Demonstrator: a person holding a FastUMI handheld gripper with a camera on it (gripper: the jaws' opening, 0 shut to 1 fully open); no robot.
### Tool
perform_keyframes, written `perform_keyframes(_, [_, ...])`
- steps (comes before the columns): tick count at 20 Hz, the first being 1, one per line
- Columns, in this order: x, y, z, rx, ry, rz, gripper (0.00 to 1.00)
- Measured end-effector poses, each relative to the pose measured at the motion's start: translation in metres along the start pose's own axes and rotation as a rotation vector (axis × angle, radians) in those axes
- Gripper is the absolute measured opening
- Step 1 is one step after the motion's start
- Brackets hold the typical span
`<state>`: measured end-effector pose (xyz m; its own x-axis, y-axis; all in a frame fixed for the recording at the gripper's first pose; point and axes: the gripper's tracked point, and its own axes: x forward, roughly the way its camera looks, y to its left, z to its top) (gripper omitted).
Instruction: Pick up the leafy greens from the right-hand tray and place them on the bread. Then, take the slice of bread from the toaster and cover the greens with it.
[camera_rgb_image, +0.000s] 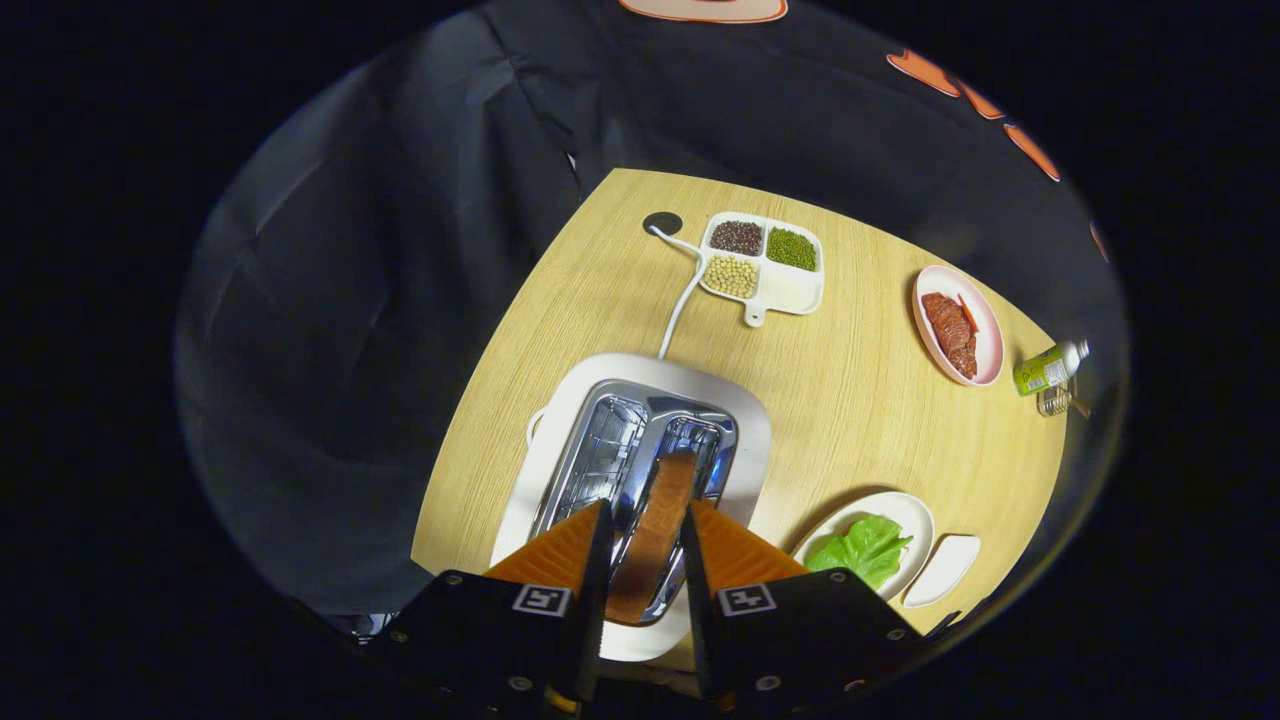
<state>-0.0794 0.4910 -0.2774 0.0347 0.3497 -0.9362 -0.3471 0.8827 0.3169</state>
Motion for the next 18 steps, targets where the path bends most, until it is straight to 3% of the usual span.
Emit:
perform_keyframes(3, [0.002, -0.002, 0.002, 0.048, 0.029, 0.000, 0.20])
perform_keyframes(11, [-0.016, -0.007, 0.007, 0.208, -0.023, 0.143, 0.09])
perform_keyframes(18, [-0.063, -0.021, 0.019, 0.252, -0.142, 0.280, 0.09])
